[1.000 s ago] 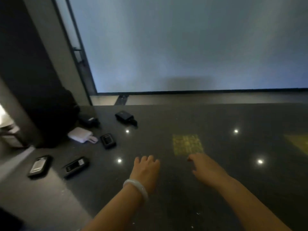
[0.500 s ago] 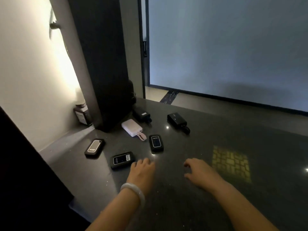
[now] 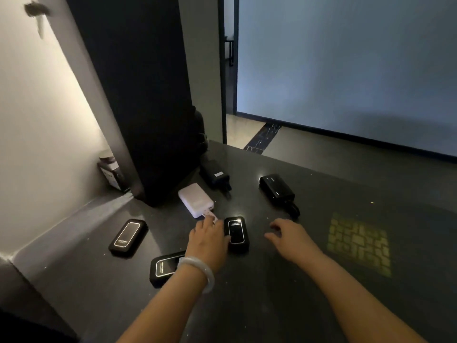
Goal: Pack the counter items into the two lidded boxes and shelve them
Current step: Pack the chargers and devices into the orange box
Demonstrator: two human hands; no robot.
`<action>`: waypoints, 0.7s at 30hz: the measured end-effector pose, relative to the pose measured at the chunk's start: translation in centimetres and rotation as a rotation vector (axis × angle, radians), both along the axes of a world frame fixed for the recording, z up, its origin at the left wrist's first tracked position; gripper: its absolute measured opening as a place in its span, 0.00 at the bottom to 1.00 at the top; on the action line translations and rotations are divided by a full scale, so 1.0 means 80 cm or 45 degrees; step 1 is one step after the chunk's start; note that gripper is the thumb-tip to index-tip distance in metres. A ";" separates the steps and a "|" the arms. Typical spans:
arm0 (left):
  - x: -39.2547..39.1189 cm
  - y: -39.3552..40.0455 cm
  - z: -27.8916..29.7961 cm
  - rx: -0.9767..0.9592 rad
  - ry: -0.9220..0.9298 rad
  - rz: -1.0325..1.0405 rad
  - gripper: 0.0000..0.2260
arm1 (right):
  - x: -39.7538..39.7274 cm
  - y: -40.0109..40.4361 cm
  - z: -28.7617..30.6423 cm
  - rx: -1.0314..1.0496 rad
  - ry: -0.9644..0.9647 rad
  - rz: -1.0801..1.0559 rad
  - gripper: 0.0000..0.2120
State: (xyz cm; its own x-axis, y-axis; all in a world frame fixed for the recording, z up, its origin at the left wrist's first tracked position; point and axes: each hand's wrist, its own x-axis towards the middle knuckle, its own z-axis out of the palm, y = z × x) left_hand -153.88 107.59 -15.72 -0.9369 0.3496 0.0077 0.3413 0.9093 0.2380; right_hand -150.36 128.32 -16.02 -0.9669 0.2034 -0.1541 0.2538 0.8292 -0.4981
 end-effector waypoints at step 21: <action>-0.221 0.053 -0.059 0.074 0.106 0.143 0.27 | -0.213 0.065 -0.073 0.567 0.007 -0.384 0.43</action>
State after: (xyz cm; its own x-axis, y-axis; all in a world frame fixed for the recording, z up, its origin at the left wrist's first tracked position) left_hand -171.54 111.84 -20.44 -0.9653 0.2395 0.1039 0.2590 0.9284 0.2663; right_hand -167.38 133.55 -21.82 -0.8562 0.5164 0.0155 0.5114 0.8514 -0.1165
